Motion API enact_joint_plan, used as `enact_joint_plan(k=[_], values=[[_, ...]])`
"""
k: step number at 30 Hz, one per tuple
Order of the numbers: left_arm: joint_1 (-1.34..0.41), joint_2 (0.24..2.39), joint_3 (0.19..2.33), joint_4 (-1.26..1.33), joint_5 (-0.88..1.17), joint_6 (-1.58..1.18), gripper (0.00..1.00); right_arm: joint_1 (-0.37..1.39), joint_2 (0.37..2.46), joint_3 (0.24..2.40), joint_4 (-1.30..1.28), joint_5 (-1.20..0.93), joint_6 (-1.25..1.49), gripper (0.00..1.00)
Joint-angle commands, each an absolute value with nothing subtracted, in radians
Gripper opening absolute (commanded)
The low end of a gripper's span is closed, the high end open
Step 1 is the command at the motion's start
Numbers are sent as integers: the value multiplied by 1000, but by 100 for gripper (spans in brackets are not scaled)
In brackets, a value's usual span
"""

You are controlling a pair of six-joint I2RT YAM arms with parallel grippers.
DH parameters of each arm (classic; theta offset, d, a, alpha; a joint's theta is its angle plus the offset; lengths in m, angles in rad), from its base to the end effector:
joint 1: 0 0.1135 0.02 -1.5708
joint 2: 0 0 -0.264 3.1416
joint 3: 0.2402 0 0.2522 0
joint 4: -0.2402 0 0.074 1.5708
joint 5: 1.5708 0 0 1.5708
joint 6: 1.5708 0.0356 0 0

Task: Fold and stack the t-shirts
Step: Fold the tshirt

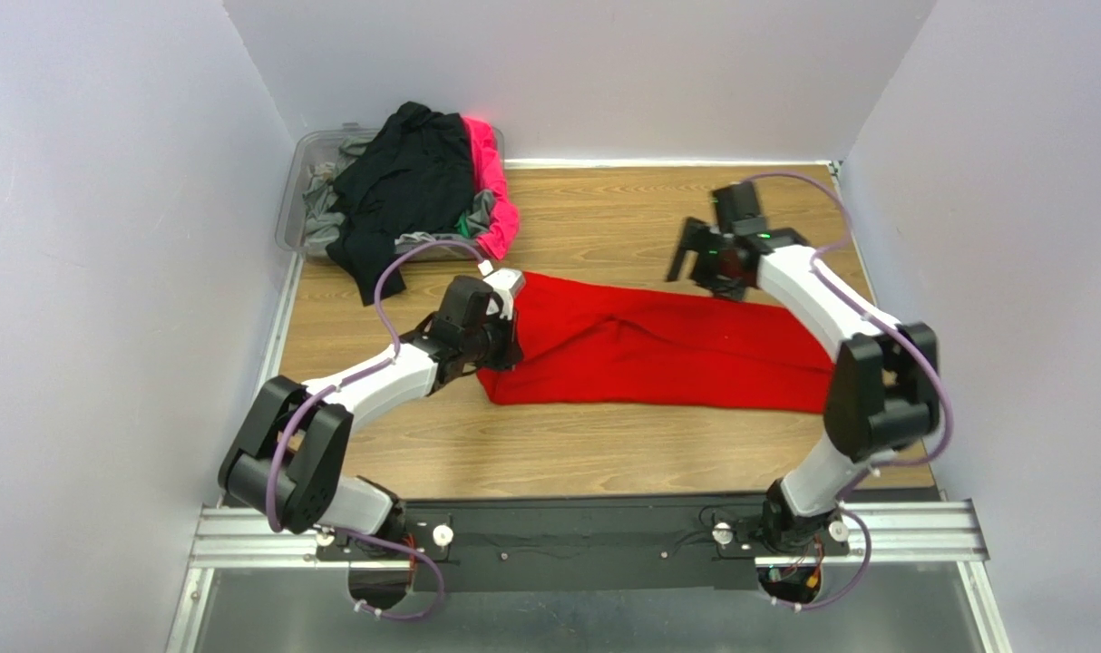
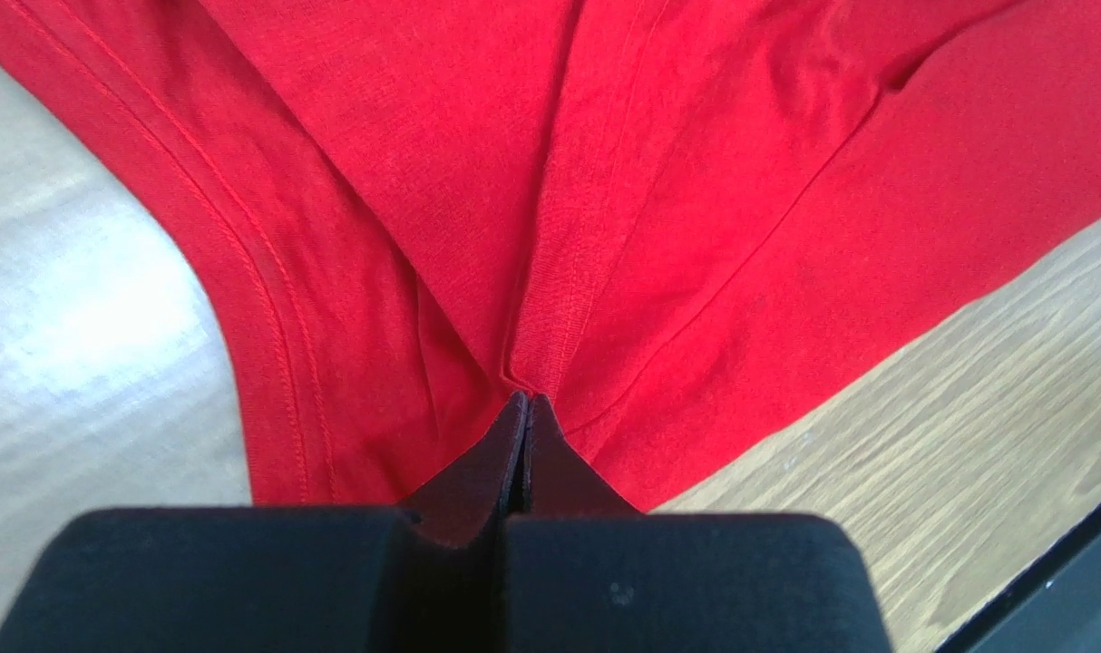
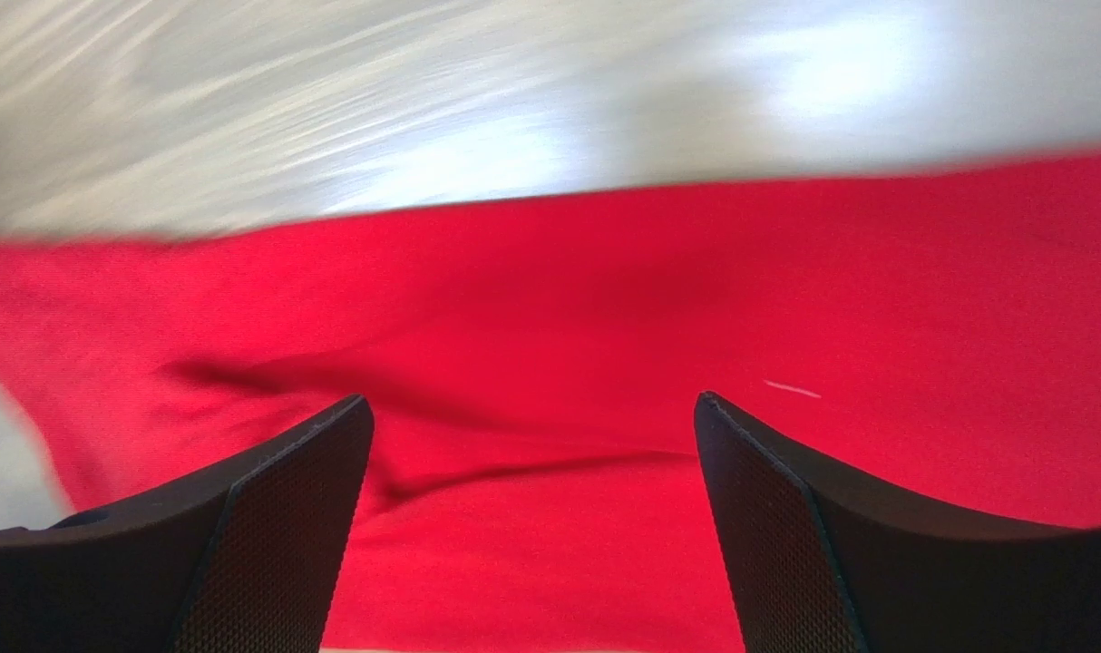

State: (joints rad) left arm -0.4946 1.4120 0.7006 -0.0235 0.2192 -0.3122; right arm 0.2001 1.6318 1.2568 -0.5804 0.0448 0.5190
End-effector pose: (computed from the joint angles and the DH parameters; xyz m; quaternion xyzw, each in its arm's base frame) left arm 0.2460 -0.1415 0.1868 0.1270 0.9006 -0.2503 0.3318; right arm 0.3426 0.0679 0.2537 0.1580 0.9396 0.0866 0.2909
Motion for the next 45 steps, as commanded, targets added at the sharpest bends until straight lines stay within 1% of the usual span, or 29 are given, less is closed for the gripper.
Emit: enact_joint_plan(k=[1,4,5,7,9,14,18,23,26,37,42,45], values=[[-508,1422,672,-8,236,-319,0,366,1752,1380,-509,-57,549,91],[-508,1445,666,-5,236,-319,0,478,1865,1486,-494,-83,542,87],[-508,1451,667,-5,236,-319,0,501,1891,1520,-492,-86,537,84],[-509,1469,667,-5,236,-319,0,560,1972,1572,-491,-101,526,84],[-509,1477,667,-5,236,-319,0,600,2023,1646,-491,-109,520,79],[-511,1493,670,20,236,-319,0,629,2138,1704,-492,-117,517,68],[-511,1494,667,25,236,-319,0,647,2177,1703,-492,-123,496,66],[-511,1505,672,25,236,-319,0,652,2172,1681,-492,-100,488,65],[-511,1506,680,25,236,-319,0,650,2152,1658,-494,-78,479,61],[-511,1505,686,23,236,-319,0,650,2099,1671,-497,81,431,61],[-511,1503,684,21,236,-319,0,650,2092,1660,-497,103,416,61],[-511,1503,687,21,236,-319,0,650,2102,1649,-499,87,416,58]])
